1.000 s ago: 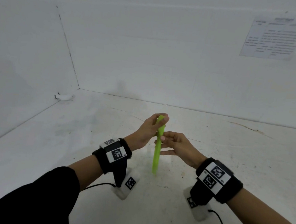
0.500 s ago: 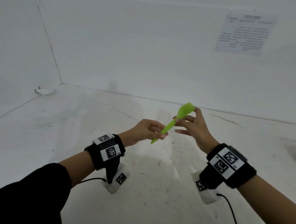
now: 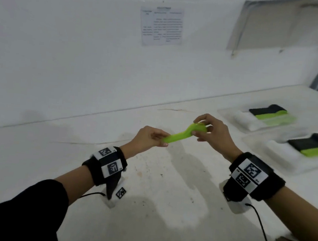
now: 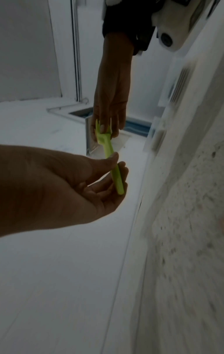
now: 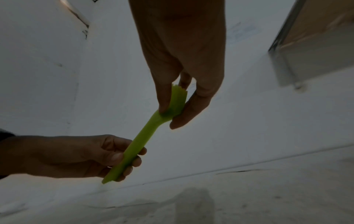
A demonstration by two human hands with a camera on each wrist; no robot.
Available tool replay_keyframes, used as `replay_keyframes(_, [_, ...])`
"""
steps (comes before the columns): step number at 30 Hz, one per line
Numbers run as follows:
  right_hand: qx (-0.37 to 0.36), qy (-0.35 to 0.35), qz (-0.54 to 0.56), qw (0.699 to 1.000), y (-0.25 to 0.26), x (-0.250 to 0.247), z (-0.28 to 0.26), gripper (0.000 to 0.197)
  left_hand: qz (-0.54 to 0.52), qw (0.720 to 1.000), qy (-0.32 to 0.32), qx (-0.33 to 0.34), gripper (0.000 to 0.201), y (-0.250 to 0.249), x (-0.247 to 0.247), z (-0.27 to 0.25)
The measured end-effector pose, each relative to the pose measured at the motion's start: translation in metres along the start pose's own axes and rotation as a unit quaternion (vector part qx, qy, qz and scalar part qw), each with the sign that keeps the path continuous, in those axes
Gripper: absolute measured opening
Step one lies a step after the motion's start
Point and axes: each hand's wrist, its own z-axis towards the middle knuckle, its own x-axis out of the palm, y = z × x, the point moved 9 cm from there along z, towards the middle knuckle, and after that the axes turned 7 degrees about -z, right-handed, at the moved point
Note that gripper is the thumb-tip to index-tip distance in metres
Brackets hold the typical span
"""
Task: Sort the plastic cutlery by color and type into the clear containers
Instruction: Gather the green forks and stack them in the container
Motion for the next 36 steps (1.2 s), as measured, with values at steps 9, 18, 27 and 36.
replay_keyframes(9, [0.092, -0.200, -0.156, 0.963, -0.035, -0.115, -0.099, 0.020, 0.038, 0.975, 0.190, 0.108, 0.033, -0.051, 0.128, 0.028])
replay_keyframes(18, [0.205, -0.270, -0.227, 0.913, -0.074, -0.212, -0.219, 0.022, 0.044, 0.930, 0.322, 0.170, 0.024, -0.095, 0.278, -0.003])
replay_keyframes(27, [0.207, -0.280, -0.281, 0.894, -0.111, -0.317, -0.267, 0.024, 0.044, 0.912, 0.336, 0.231, 0.022, -0.145, 0.400, 0.009])
replay_keyframes(36, [0.200, -0.255, -0.244, 0.914, -0.161, -0.384, -0.250, 0.025, 0.094, 0.921, 0.291, 0.241, 0.019, -0.171, 0.455, 0.034])
